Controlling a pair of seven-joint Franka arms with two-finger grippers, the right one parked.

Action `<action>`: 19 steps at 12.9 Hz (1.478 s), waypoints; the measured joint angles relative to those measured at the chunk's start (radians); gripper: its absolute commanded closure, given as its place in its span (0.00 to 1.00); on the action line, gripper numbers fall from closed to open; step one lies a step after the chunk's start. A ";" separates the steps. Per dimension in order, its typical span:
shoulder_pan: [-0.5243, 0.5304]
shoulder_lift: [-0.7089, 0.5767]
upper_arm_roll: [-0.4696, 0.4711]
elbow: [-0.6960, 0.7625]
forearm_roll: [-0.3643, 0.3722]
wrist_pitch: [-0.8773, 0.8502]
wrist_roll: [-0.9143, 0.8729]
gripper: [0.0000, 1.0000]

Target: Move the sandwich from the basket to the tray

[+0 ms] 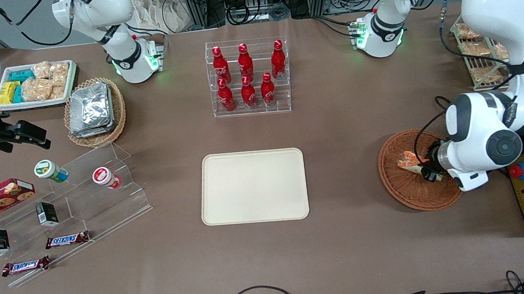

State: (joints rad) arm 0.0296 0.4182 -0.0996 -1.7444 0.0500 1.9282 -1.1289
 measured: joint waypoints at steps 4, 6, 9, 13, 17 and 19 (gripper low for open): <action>-0.003 -0.009 -0.112 0.159 -0.001 -0.122 0.244 1.00; -0.007 -0.005 -0.195 0.195 -0.002 -0.123 0.262 1.00; -0.075 0.039 -0.288 0.249 -0.001 -0.121 0.271 1.00; -0.292 0.196 -0.295 0.356 0.077 -0.043 0.291 1.00; -0.419 0.377 -0.291 0.397 0.182 0.086 0.293 1.00; -0.421 0.410 -0.291 0.406 0.229 0.090 0.302 0.77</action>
State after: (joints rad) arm -0.3909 0.8279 -0.3902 -1.3389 0.2785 2.0184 -0.8271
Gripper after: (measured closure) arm 0.837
